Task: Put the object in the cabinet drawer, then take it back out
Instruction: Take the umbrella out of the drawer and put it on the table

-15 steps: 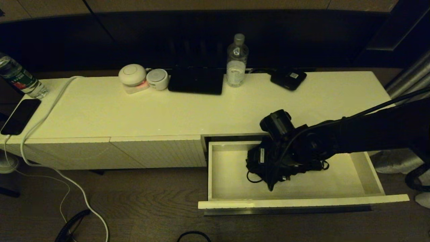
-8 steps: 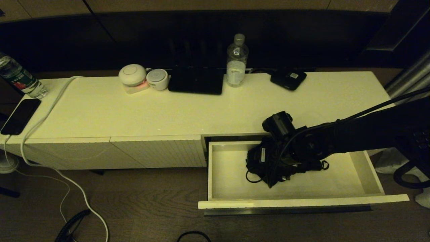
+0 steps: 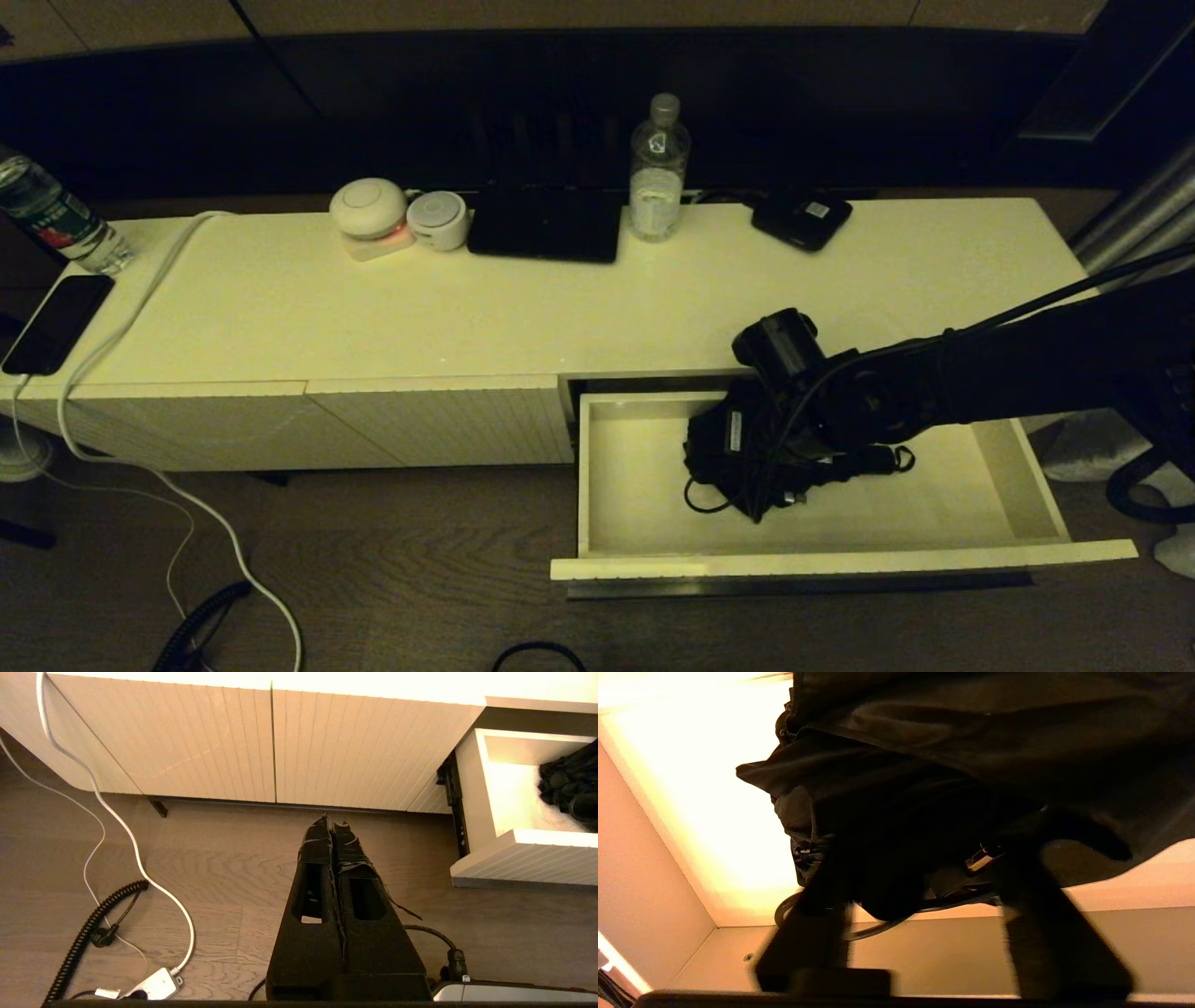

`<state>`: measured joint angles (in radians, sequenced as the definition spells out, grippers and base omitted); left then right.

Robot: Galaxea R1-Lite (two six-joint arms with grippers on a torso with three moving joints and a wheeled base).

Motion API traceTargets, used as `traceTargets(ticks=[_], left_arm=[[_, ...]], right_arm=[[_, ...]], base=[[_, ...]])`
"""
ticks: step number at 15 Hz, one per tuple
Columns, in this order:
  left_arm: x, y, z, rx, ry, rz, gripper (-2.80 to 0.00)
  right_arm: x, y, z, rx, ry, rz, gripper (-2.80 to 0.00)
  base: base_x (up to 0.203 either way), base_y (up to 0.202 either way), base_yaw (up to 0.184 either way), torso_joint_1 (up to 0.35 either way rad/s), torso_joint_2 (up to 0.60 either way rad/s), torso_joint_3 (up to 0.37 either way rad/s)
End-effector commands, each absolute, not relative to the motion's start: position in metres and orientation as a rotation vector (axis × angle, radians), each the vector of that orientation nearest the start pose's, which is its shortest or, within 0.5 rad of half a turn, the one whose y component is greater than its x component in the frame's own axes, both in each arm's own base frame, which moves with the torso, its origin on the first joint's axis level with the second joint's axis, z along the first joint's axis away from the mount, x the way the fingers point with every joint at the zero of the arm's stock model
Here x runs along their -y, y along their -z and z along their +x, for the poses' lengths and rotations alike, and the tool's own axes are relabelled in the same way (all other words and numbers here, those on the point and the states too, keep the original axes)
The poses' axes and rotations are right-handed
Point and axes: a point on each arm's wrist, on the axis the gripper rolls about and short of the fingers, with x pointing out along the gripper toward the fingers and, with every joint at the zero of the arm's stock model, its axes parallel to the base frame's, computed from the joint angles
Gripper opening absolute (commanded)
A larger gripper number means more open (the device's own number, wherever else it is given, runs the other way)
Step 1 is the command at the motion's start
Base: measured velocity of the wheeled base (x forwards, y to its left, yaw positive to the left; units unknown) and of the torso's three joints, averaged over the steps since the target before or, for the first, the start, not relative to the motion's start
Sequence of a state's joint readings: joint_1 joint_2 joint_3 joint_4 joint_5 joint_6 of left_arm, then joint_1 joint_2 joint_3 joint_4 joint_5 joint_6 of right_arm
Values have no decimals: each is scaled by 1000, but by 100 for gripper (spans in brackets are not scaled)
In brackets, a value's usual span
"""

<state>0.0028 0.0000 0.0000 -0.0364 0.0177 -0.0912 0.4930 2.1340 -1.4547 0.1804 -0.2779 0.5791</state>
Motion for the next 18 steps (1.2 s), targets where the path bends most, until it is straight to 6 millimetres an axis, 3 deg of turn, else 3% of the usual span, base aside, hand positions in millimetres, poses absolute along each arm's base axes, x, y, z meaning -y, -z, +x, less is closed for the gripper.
traceTargets(ticks=[1, 7, 13, 18], left_arm=[[0, -79, -23, 39, -20, -92, -280], [0, -79, -23, 39, -20, -92, -280], [0, -79, -23, 39, -20, -92, -280], [0, -79, -23, 39, -20, -92, -280]], right_arm=[[-191, -132, 359, -812, 21, 226, -280], [-190, -134, 354, -818, 17, 224, -280], [-188, -143, 328, -813, 13, 202, -280], [-186, -165, 318, -729, 47, 201, -280]], base=[[0, 0, 0, 0, 0, 0], [0, 0, 0, 0, 0, 0], [0, 0, 0, 0, 0, 0], [0, 0, 0, 0, 0, 0]])
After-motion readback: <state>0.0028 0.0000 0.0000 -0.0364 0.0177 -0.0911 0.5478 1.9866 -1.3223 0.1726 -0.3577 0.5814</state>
